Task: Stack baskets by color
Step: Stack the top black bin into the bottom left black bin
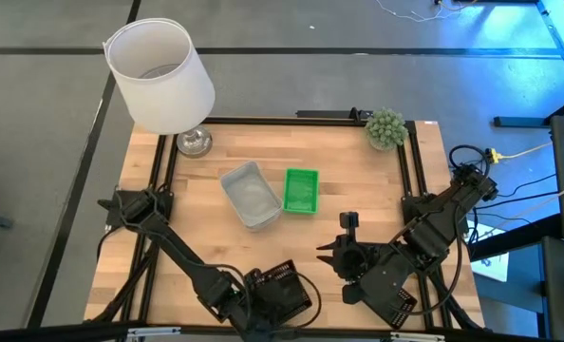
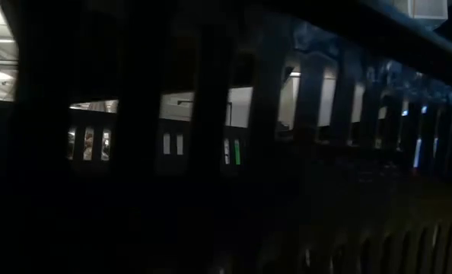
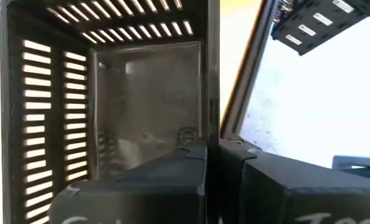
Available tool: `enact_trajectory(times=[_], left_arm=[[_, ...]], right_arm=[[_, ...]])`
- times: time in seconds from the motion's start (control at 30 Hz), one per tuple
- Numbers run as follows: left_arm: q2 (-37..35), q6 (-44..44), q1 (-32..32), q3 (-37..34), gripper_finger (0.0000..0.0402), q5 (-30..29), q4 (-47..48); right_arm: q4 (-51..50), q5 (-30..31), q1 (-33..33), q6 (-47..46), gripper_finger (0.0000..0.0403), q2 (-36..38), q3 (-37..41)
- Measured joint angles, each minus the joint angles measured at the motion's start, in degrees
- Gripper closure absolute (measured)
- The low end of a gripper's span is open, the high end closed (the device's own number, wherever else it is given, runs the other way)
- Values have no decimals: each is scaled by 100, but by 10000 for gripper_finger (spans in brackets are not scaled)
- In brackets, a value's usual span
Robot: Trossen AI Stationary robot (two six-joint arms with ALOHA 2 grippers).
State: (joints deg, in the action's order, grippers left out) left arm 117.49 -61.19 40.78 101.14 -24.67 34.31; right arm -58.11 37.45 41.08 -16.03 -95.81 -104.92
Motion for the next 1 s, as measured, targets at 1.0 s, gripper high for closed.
enact_trajectory(times=[1.0], left_arm=[[247, -465, -16, 103, 401, -25, 798]], right_arm=[[-4, -6, 6, 1, 321, -4, 0]])
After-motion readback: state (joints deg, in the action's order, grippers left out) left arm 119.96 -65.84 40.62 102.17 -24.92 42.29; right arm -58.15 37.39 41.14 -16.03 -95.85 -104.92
